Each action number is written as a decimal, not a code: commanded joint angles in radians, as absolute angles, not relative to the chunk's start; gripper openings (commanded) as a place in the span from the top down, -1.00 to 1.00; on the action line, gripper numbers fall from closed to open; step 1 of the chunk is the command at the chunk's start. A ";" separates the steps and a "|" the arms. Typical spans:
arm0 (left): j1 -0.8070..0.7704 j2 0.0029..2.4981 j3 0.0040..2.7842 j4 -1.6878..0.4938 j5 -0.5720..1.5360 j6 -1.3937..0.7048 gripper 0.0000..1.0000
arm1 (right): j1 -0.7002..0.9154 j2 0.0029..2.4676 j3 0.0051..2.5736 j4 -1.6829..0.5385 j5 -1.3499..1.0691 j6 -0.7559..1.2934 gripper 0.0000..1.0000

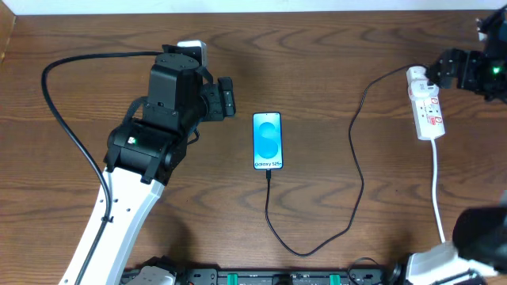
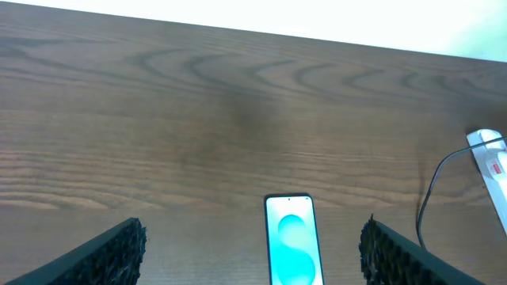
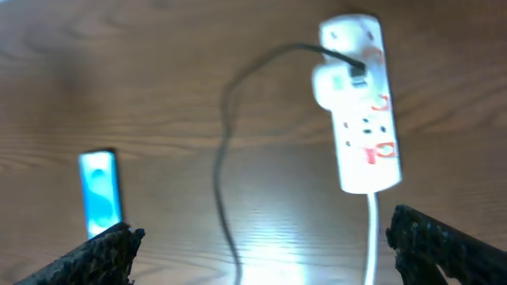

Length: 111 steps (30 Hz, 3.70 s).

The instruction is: Plug charger to phone and switch on socket

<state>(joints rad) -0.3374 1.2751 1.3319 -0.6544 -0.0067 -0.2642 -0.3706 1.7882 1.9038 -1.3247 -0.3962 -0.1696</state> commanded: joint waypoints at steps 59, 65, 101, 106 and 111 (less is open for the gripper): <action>-0.336 1.269 1.330 -0.655 -0.023 -0.255 -0.72 | -0.378 2.211 1.691 -0.904 -0.506 -0.345 -0.99; -0.336 1.269 1.330 -0.655 -0.023 -0.255 -0.73 | -0.378 2.211 1.687 -0.904 -0.508 -0.356 -0.99; -0.336 1.269 1.330 -0.655 -0.023 -0.255 -0.72 | -0.377 2.211 1.521 -0.856 -0.729 -0.353 -0.98; -0.336 1.269 1.330 -0.655 -0.023 -0.255 -0.72 | -0.378 2.211 1.500 -0.844 -0.717 -0.360 -0.98; -0.336 1.269 1.330 -0.655 -0.023 -0.255 -0.72 | -0.379 2.210 1.504 -0.838 -0.669 -0.347 -0.99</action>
<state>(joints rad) -0.3374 1.2751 1.3319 -0.6540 -0.0067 -0.2642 -0.4294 2.1387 1.5761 -0.7895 -0.5640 -0.3710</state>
